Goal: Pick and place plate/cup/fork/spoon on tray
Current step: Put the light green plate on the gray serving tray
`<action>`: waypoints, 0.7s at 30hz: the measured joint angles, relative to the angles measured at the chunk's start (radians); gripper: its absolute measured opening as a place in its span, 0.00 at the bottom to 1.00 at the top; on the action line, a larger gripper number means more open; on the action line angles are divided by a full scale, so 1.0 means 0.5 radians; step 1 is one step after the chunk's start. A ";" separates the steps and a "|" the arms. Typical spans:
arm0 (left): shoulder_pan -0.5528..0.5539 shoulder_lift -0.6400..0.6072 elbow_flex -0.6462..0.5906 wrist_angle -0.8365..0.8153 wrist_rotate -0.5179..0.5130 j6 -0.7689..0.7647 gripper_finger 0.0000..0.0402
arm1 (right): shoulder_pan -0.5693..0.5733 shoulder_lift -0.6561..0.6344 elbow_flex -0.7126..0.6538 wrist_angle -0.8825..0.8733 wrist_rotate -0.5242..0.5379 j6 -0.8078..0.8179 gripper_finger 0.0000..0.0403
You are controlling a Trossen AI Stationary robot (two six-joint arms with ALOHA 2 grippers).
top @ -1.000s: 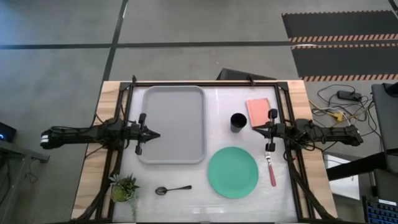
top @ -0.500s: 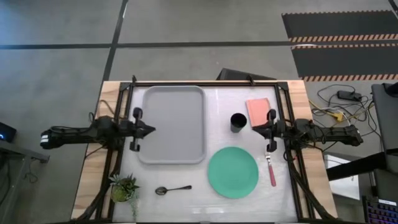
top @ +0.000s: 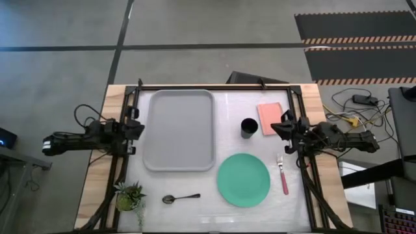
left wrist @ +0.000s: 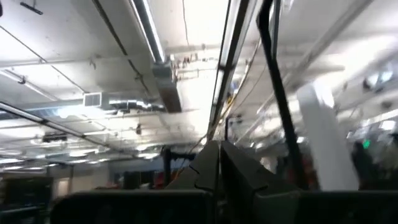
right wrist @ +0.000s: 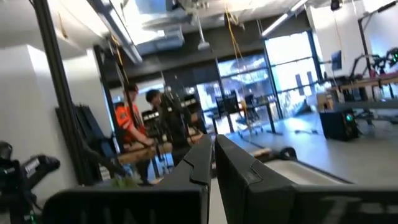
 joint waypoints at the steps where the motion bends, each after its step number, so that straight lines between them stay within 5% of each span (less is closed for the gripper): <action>1: 0.000 0.000 0.007 0.032 0.001 -0.096 0.00 | 0.000 0.000 0.000 0.029 -0.001 0.013 0.02; 10: 0.000 0.093 0.139 0.081 -0.004 -0.642 0.00 | 0.000 0.000 0.000 0.353 -0.051 -0.092 0.02; 21: 0.000 0.828 0.500 0.084 -0.146 -0.848 0.00 | 0.000 0.000 0.158 0.299 -0.175 -0.238 0.02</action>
